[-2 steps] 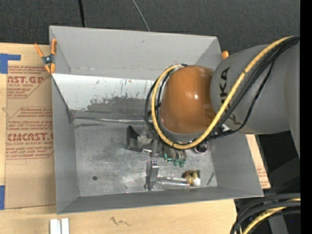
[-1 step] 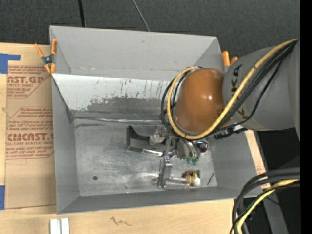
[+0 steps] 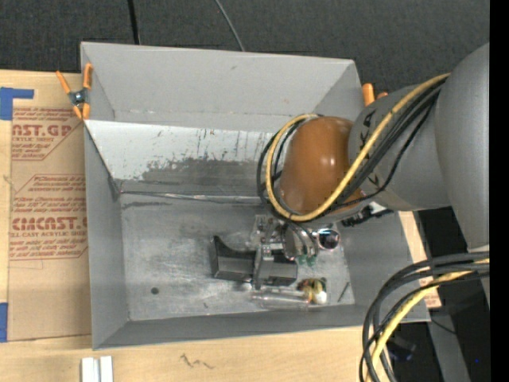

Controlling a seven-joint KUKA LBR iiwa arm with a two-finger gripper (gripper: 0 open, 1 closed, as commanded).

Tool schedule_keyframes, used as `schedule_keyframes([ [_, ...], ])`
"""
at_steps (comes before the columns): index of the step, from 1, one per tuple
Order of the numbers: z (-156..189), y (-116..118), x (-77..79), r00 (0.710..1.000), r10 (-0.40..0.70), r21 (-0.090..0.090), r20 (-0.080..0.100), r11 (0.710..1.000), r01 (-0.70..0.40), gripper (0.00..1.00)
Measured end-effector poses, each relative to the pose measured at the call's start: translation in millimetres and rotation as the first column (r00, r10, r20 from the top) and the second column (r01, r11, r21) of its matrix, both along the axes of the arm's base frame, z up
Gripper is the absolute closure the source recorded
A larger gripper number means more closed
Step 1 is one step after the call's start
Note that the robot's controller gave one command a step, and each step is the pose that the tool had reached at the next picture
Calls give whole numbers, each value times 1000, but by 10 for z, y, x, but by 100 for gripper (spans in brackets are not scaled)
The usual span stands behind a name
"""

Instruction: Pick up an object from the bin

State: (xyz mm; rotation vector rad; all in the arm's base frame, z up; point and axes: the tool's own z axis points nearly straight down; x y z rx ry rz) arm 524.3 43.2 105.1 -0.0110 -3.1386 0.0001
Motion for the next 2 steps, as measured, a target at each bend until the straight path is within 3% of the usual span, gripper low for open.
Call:
schedule_keyframes([
  [1, -3, 1, -4, 1000, 0, 0, -1, 1000, 0, 100],
  [2, 235, -59, -97, 1000, 1, 0, -2, 1000, -1, 100],
])
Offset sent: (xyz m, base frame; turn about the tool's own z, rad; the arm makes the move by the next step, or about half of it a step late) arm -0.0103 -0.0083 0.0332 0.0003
